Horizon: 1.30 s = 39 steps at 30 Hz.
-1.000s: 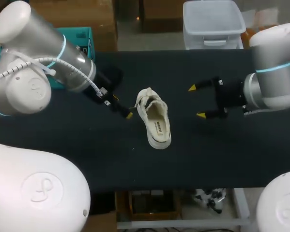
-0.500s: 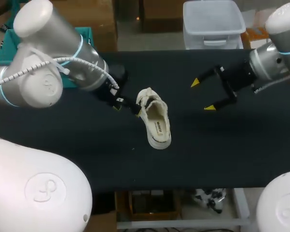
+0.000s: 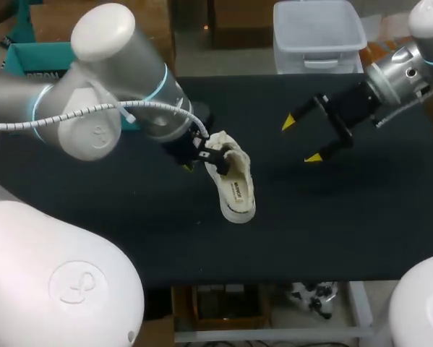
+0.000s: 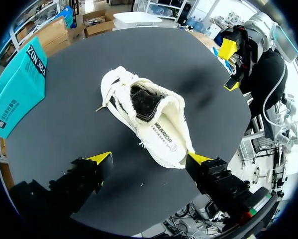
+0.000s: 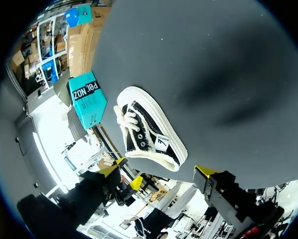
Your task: Open the shoe tongue, take the insole out of the shoe, put the insole back into the shoe, and pack the shoe into the shoebox
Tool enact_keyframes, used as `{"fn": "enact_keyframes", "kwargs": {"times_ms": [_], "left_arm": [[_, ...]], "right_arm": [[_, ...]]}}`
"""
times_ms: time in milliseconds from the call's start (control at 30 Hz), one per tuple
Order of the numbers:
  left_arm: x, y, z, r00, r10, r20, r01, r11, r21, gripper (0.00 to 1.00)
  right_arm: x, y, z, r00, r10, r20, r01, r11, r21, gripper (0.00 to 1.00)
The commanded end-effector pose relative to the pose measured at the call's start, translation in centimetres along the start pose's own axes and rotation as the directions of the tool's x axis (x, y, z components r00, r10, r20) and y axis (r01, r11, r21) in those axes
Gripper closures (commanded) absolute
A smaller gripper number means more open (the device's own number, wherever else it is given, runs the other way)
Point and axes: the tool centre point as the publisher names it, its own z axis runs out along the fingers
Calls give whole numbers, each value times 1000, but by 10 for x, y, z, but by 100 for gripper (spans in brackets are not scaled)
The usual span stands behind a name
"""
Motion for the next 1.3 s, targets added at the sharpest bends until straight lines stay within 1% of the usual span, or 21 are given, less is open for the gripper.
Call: {"fn": "enact_keyframes", "kwargs": {"times_ms": [33, 100, 267, 300, 367, 433, 600, 667, 733, 767, 800, 833, 867, 900, 1033, 1133, 1200, 1267, 1300], "left_arm": [[2, -4, 7, 999, -11, 30, 12, 1000, -10, 0], [1, -5, 11, 999, -29, 32, 30, 999, -19, 0], [-2, -9, 24, 995, -88, 48, 89, 996, -17, 0], [-3, -10, 27, 993, -102, 57, 103, 995, -14, 0], [-5, -14, 34, 990, -131, 48, 132, 991, -27, 0], [-6, -18, 41, 983, -164, 83, 165, 986, -9, 0], [-7, -30, 52, 969, -226, 101, 225, 974, 13, 0], [-7, -36, 56, 964, -251, 88, 252, 968, 0, 0], [-6, -39, 58, 961, -261, 91, 263, 965, -6, 9], [-6, -41, 60, 959, -268, 88, 270, 963, -14, 27], [-6, -41, 60, 958, -276, 84, 278, 960, -18, 39], [-6, -42, 61, 956, -280, 85, 283, 959, -22, 43], [-6, -42, 61, 955, -286, 84, 289, 957, -26, 45], [-6, -42, 62, 951, -299, 79, 302, 953, -33, 50], [-5, -39, 64, 944, -322, 74, 326, 944, -53, 57], [-4, -36, 66, 940, -334, 75, 339, 939, -64, 59], [-3, -34, 66, 938, -338, 72, 342, 937, -69, 64], [0, -32, 65, 938, -338, 76, 343, 937, -69, 80], [1, -32, 64, 938, -338, 79, 343, 937, -64, 90]], "right_arm": [[-2, -16, 1, 1000, 11, -1, -11, 993, -119, 0], [-1, -17, 2, 1000, 4, -5, -5, 991, -134, 0], [-1, -17, 5, 999, 38, -19, -41, 975, -219, 0], [-1, -17, 5, 999, 38, -19, -41, 975, -219, 0], [-1, -17, 5, 999, 38, -19, -41, 975, -219, 0], [-1, -17, 5, 999, 38, -19, -41, 975, -219, 0], [-1, -17, 5, 999, 38, -19, -41, 975, -219, 0], [-1, -17, 5, 999, 38, -19, -41, 975, -219, 0], [4, -15, 4, 999, 32, 25, -26, 973, -227, 0], [8, -15, 2, 998, 17, 64, -2, 975, -223, 0], [10, -15, 2, 996, 3, 91, 17, 976, -219, 0], [11, -15, 1, 993, -10, 118, 36, 975, -221, 0], [12, -15, 1, 991, -22, 135, 51, 974, -219, 0], [12, -16, 1, 985, -43, 170, 81, 971, -224, 0], [11, -18, 2, 968, -96, 234, 149, 964, -222, 0], [7, -17, 2, 965, -106, 241, 161, 962, -219, 0], [2, -16, 1, 972, -105, 209, 154, 959, -239, 0], [2, -16, 1, 972, -105, 209, 154, 959, -239, 0], [2, -16, 1, 972, -105, 209, 154, 959, -239, 0]]}}
